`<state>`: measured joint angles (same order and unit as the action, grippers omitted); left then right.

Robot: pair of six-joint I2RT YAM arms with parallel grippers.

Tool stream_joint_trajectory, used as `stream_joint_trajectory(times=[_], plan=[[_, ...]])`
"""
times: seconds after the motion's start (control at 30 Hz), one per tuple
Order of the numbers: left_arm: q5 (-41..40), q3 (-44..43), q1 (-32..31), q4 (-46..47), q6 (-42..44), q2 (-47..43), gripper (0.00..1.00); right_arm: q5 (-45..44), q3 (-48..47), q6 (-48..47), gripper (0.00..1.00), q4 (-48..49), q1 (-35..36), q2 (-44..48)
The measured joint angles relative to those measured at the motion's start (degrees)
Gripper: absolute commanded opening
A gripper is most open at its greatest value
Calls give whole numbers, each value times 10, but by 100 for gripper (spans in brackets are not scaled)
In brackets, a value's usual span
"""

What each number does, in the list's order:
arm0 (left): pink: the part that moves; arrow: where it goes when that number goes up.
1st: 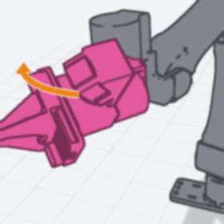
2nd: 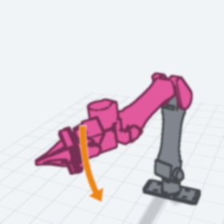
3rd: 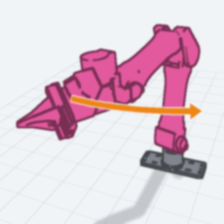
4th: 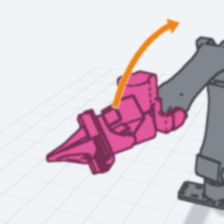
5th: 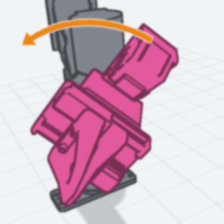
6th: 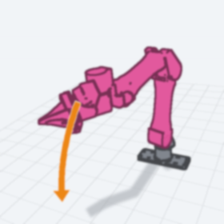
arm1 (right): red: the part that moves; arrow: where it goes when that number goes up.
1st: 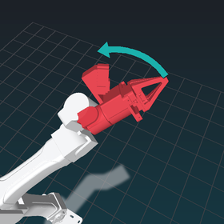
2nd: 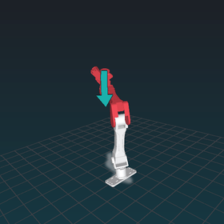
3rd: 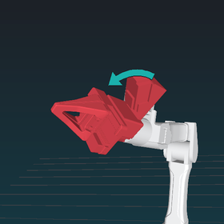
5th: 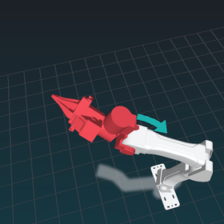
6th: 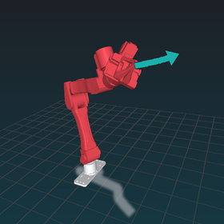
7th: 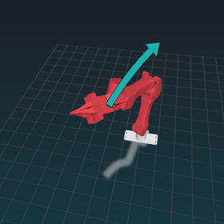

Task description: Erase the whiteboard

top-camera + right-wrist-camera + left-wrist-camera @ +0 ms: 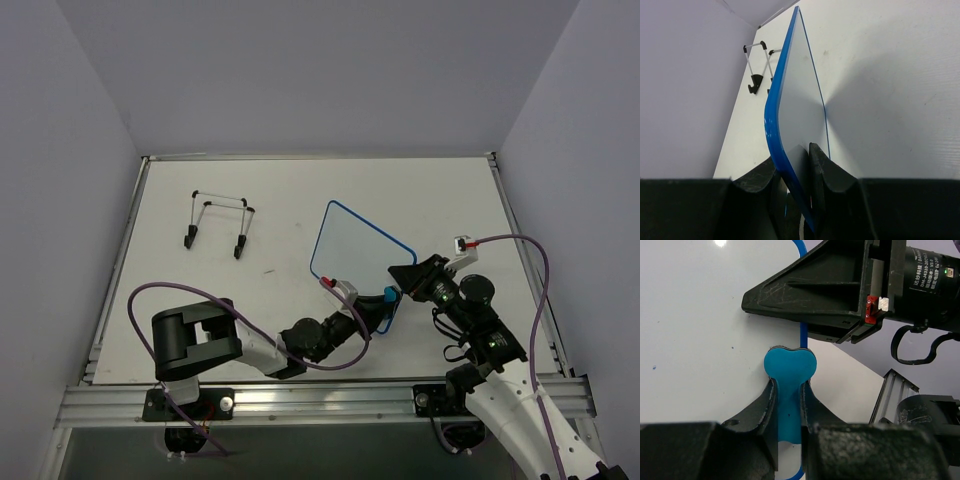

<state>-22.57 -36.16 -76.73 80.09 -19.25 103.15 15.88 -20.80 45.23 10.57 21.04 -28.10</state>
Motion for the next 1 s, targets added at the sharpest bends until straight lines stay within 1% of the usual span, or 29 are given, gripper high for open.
stream_joint_trajectory(times=[0.17, 0.4, 0.7, 0.83, 1.0], plan=[[-9, 5, -2, 5, 0, -1, 2, 1, 0, 2, 0, -4, 1, 2], [-13, 37, -1, 13, 2, -10, 2, 7, 0, 12, 0, -10, 9, 3], [-17, 42, 2, 25, 1, -2, 2, 7, 0, 12, 0, -10, 9, 2], [-17, 57, 20, 27, -2, 0, 2, 1, 0, 10, 0, -10, 9, 3], [-19, 92, 61, 24, -13, 1, 2, -1, 0, 10, 0, -10, 9, 6]])
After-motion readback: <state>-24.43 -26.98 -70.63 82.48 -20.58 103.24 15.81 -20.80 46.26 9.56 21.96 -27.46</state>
